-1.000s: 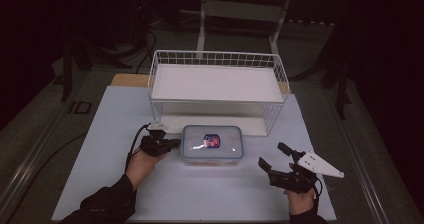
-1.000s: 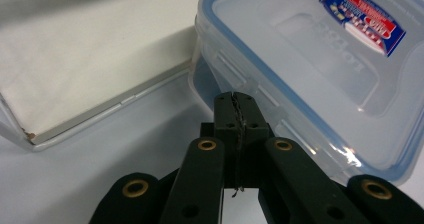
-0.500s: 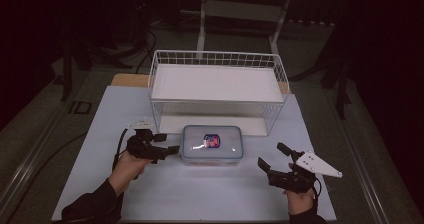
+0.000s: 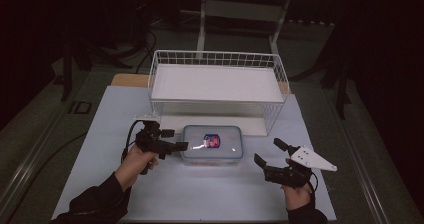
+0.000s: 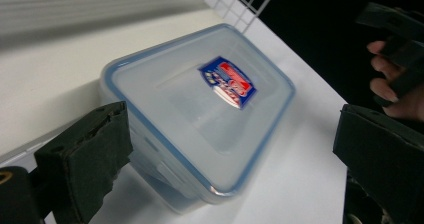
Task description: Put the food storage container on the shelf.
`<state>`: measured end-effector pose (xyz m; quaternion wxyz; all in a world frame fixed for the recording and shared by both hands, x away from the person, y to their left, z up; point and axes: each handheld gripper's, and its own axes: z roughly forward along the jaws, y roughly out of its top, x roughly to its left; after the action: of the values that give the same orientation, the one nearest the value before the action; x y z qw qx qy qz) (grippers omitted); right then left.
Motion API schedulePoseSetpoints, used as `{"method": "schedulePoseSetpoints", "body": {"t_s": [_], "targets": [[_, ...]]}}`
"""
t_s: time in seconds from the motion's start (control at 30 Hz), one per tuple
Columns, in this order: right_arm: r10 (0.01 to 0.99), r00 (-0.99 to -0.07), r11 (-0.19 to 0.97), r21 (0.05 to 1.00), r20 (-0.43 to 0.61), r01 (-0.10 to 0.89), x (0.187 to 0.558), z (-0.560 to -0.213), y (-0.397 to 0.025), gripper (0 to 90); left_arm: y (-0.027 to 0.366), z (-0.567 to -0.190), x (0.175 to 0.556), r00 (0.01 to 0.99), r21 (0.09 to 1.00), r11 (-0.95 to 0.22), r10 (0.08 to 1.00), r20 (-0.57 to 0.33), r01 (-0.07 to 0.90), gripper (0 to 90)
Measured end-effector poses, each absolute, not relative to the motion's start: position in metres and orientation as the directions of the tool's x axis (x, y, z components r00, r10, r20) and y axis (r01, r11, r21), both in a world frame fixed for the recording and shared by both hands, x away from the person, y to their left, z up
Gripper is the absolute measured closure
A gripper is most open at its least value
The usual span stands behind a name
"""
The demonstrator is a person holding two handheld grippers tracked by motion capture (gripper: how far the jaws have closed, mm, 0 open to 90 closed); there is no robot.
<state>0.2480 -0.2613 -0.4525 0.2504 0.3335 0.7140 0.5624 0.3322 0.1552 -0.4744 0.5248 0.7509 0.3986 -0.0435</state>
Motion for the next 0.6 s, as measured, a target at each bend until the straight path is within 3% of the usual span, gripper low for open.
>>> {"method": "schedulePoseSetpoints", "body": {"t_s": [0.4, 0.6], "targets": [[0.762, -0.646, 0.193, 0.966, -0.037, 0.173, 0.246, -0.457, -0.255, 11.2, 0.159, -0.505, 0.362, 0.494, 0.567, -0.052, 0.560, -0.665, 0.822, 4.6], [0.749, -0.662, 0.193, 0.963, -0.021, 0.187, 0.245, -0.457, -0.253, 14.6, 0.162, -0.517, 0.368, 0.436, 0.499, -0.040, 0.550, -0.712, 0.866, 14.4]]}}
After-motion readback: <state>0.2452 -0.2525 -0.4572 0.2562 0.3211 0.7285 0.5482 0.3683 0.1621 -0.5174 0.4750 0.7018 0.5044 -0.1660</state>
